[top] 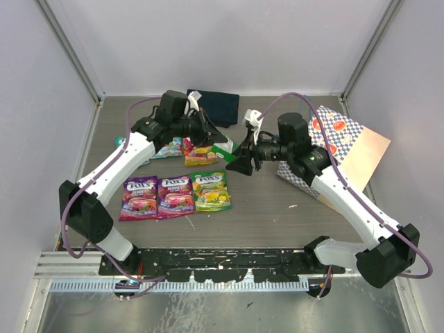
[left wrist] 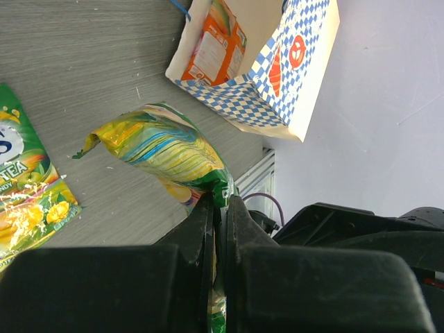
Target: Take the snacks out of the paper bag
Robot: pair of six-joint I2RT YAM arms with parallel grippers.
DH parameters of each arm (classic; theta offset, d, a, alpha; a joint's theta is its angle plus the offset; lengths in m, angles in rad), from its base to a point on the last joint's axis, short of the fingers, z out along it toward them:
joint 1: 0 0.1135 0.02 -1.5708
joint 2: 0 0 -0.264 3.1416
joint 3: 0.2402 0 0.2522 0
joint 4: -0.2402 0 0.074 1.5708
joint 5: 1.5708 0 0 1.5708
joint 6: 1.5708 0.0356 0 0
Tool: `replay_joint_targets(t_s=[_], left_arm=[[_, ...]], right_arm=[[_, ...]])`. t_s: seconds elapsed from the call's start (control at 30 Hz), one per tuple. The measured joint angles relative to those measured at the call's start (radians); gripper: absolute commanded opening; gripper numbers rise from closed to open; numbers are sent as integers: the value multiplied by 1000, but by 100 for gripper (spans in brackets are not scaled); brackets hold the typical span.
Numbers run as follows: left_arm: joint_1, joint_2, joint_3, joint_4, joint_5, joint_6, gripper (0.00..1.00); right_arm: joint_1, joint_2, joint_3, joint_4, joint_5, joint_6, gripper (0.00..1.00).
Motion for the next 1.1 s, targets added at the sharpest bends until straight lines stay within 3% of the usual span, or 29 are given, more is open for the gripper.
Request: replay_joint_targets(t_s=[0.2, 0.3, 0.37, 0.4, 0.43, 0.47, 0.53, 0.67, 0.8, 0.87, 1.0, 1.1], left_arm=[[5, 0, 0, 0, 2, 1, 0], [8, -3, -3, 0, 2, 2, 0], [10, -11, -12, -2, -1, 8, 12], [11, -15, -14, -6, -6, 15, 24], [10, -21, -16, -12, -18, 32, 47], [10, -31, -18, -21, -30, 56, 60], [13, -55, -18, -42, -64, 117, 72], [21, -106, -18, -111, -145, 243, 82], [23, -184, -32, -195, -258, 357, 85], [23, -227, -37, -238, -311, 392, 87], [23, -343, -58, -320, -430, 444, 99], [23, -441, -89, -364, -497, 468, 98]], right_arm=[[9, 26, 27, -22, 7, -13, 2], [10, 28, 32, -31, 26, -12, 1], [12, 28, 43, -49, 43, -13, 1], [13, 28, 51, -63, 57, -14, 1], [16, 27, 68, -85, 81, -15, 1], [18, 27, 83, -106, 104, -16, 1], [21, 25, 126, -164, 171, -13, 1], [37, 23, 239, -310, 350, 15, 1], [93, 11, 289, -410, 496, 44, 1], [137, 9, 293, -469, 568, 60, 1], [213, 9, 274, -578, 673, 84, 1], [270, -6, 218, -612, 705, 106, 1]])
